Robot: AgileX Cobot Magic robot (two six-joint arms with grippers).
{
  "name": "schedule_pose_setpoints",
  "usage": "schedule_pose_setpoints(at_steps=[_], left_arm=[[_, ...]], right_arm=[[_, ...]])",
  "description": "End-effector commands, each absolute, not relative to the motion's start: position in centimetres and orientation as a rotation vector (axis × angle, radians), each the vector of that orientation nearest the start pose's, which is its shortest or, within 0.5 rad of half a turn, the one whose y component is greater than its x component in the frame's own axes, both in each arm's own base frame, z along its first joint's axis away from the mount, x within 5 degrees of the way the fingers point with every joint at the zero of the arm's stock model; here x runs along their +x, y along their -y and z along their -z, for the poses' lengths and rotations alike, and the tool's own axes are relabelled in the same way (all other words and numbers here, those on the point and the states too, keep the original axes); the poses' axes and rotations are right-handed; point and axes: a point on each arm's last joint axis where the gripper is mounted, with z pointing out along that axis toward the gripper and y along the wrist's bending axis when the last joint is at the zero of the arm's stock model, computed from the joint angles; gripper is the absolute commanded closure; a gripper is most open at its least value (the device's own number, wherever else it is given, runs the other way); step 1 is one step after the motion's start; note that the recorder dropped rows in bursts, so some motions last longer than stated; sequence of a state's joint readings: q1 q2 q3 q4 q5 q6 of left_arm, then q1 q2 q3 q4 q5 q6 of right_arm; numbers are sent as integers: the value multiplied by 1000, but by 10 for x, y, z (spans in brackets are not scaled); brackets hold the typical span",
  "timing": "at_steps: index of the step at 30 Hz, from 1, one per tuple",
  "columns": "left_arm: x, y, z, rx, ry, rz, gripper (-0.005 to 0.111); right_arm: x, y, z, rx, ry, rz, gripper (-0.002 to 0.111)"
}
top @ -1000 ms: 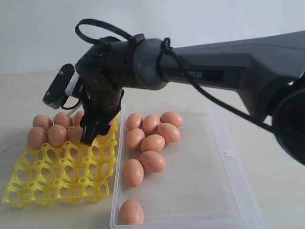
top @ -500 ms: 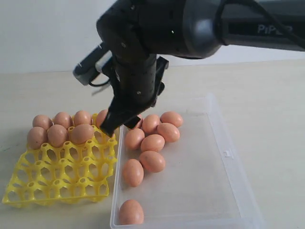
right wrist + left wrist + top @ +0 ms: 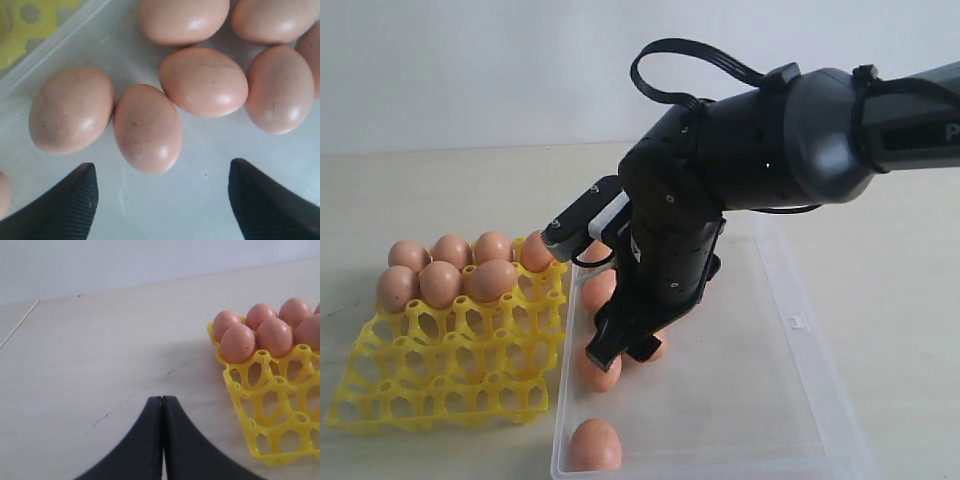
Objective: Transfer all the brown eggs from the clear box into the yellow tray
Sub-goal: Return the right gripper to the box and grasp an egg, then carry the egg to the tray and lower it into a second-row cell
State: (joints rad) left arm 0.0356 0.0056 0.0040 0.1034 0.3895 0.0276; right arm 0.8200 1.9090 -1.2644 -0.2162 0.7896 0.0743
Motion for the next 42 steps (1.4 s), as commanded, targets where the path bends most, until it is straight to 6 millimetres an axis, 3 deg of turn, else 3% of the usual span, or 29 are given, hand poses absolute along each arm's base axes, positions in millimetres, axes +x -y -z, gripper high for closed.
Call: schedule_pose_setpoints(at_steps=[1, 7, 14, 22, 24, 28, 31, 33, 35, 36, 38, 40, 42], left_arm=[[52, -5, -179, 57, -1863, -135, 107], [52, -5, -179, 57, -1863, -135, 107], [52, -5, -179, 57, -1863, -135, 107], [52, -5, -179, 57, -1863, -135, 107], [52, -5, -179, 57, -1863, -135, 107], [52, -5, -179, 57, -1863, -135, 107], [52, -5, -179, 57, -1863, -135, 107], [52, -5, -179, 57, -1863, -135, 107], [52, -5, -179, 57, -1863, -135, 107], [52, -5, -179, 57, -1863, -135, 107], [52, -5, -179, 57, -1863, -135, 107], [52, -5, -179, 57, -1863, -135, 107], [52, -5, -179, 57, -1863, -135, 107]], right_arm=[[271, -265, -178, -1179, -2558, 31, 38], [271, -266, -172, -1156, -2586, 3, 38], [274, -272, -150, -1168, -2597, -28, 38], [288, -266, -116, -1178, -2649, 19, 38], [288, -267, -115, -1169, -2647, 6, 39], [292, -272, -115, -1158, -2589, -46, 51], [292, -276, -116, -1184, -2550, -84, 49], [291, -275, -116, -1196, -2563, -73, 61], [290, -273, -119, -1200, -2576, -64, 101], [289, -273, -126, -1196, -2569, -67, 108], [288, -271, -151, -1168, -2516, -94, 108], [288, -272, -191, -1100, -2383, -170, 108], [288, -278, -218, -1044, -2254, -253, 108]])
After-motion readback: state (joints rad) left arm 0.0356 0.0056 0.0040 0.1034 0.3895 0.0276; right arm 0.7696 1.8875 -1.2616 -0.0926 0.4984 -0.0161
